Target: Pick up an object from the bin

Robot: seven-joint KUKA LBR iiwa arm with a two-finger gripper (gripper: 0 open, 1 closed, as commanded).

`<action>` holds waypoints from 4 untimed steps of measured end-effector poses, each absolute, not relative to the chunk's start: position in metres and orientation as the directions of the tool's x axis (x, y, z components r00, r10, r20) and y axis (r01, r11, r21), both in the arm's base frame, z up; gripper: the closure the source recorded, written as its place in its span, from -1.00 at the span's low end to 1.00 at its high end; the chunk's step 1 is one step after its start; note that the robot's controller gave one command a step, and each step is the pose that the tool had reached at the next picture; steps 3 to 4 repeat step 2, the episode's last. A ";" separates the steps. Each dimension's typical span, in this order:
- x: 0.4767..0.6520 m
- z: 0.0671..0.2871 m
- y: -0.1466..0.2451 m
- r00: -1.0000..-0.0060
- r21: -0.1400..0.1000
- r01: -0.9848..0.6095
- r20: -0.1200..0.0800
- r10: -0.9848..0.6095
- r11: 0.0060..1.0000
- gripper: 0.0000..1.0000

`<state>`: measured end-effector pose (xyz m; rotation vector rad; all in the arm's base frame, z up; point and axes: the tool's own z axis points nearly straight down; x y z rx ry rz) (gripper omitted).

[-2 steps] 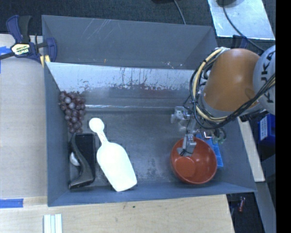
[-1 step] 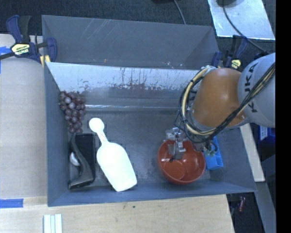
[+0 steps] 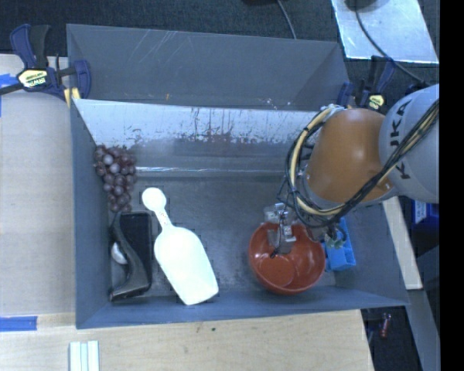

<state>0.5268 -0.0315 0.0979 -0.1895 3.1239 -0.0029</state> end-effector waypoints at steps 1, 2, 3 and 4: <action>0.537 0.184 -0.035 -0.991 -0.002 -0.136 -0.009 -0.136 0.991 1.00; 0.538 0.212 -0.034 -0.991 -0.003 -0.132 -0.014 -0.132 0.991 1.00; 0.538 0.212 -0.034 -0.991 -0.003 -0.132 -0.014 -0.132 0.991 1.00; 0.538 0.212 -0.034 -0.991 -0.003 -0.132 -0.014 -0.132 0.991 1.00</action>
Offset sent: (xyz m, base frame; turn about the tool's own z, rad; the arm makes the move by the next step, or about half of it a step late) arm 0.0090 0.0005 0.1270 -0.0036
